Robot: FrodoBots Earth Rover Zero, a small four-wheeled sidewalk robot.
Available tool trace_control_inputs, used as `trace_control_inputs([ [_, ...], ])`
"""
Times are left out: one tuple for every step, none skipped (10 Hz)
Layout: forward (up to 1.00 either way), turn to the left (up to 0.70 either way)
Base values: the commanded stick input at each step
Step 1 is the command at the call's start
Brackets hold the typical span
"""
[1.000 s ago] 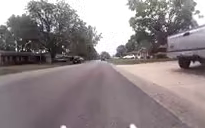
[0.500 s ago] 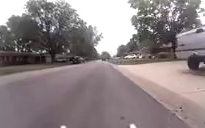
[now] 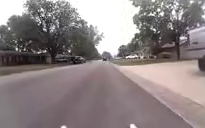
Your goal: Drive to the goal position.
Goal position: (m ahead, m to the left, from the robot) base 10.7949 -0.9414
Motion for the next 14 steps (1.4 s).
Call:
trace_control_inputs([
  [1.00,0.00],
  [1.00,0.00],
  [1.00,0.00],
  [1.00,0.00],
  [1.00,0.00],
  [1.00,0.00],
  [1.00,0.00],
  [1.00,0.00],
  [1.00,0.00],
  [1.00,0.00],
  [1.00,0.00],
  [1.00,0.00],
  [1.00,0.00],
  [1.00,0.00],
])
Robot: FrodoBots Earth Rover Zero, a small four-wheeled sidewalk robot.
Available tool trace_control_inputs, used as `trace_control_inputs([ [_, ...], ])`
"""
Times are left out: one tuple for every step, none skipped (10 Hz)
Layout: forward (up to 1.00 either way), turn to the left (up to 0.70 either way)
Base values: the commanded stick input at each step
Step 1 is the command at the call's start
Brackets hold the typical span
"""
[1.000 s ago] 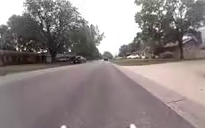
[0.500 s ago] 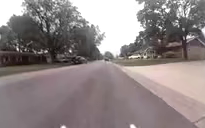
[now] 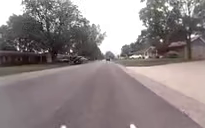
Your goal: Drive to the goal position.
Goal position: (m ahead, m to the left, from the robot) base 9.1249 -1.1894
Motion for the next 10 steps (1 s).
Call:
trace_control_inputs([
  [1.00,0.00],
  [1.00,0.00],
  [1.00,0.00],
  [1.00,0.00],
  [1.00,0.00],
  [1.00,0.00],
  [1.00,0.00],
  [1.00,0.00],
  [1.00,0.00],
  [1.00,0.00],
])
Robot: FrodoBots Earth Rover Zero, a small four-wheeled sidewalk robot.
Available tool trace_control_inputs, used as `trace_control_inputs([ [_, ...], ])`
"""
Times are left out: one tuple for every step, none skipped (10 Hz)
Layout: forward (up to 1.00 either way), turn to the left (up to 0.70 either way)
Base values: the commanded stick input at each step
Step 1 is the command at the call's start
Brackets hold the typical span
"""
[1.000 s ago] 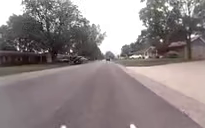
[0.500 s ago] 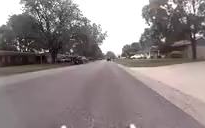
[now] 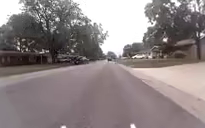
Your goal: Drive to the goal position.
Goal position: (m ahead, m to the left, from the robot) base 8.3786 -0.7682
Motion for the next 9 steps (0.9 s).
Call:
trace_control_inputs([
  [1.00,-0.13],
  [1.00,-0.37],
  [1.00,-0.39],
  [1.00,-0.39],
  [1.00,-0.39],
  [1.00,-0.18],
  [1.00,-0.01],
  [1.00,0.00],
  [1.00,0.00],
])
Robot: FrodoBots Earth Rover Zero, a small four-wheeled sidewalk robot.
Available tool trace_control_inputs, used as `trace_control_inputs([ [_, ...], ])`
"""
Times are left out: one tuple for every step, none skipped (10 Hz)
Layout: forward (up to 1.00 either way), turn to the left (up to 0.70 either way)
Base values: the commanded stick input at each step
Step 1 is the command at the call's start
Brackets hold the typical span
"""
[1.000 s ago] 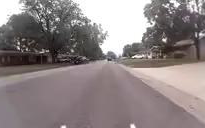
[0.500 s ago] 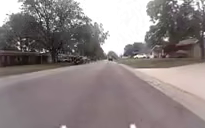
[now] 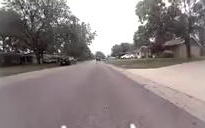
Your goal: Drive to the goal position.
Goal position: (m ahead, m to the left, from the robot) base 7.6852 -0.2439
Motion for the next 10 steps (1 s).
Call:
trace_control_inputs([
  [1.00,0.00],
  [1.00,0.00],
  [1.00,0.00],
  [1.00,0.00],
  [1.00,0.00],
  [1.00,0.00],
  [1.00,0.00],
  [1.00,0.00],
  [1.00,0.00],
  [1.00,0.00],
])
